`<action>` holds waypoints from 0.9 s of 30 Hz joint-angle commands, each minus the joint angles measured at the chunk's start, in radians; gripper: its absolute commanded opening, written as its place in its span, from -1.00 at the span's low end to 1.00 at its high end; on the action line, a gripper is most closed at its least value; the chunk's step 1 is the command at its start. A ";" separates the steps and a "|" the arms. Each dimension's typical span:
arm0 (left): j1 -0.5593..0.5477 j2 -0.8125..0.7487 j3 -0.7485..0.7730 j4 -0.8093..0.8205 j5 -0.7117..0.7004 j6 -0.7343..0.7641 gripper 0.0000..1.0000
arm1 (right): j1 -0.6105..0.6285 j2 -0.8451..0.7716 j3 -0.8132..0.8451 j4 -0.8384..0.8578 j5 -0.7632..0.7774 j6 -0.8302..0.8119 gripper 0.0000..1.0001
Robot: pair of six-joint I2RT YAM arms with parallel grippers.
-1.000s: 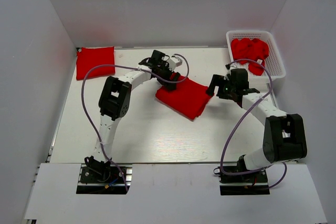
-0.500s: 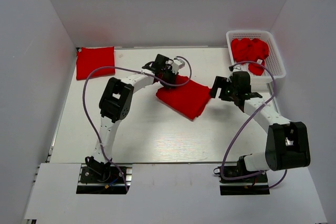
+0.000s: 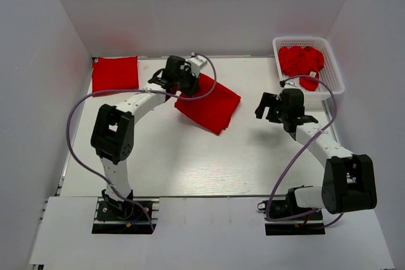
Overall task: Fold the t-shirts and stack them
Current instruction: Put the neatly folded tshirt into the corner of the board with the left arm
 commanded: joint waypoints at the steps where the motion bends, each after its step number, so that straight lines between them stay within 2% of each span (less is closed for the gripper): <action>1: 0.064 -0.091 0.033 -0.015 -0.033 0.029 -1.00 | -0.004 -0.037 -0.011 0.059 0.049 0.001 0.81; 11: 0.208 -0.082 0.222 -0.170 -0.071 0.155 -1.00 | -0.004 -0.030 0.023 0.064 0.060 0.021 0.81; 20: 0.346 0.077 0.515 -0.351 -0.013 0.280 -1.00 | -0.006 0.023 0.070 0.035 0.041 0.049 0.81; 27: 0.454 0.175 0.726 -0.417 0.047 0.333 -1.00 | -0.003 0.086 0.123 -0.008 0.044 0.054 0.81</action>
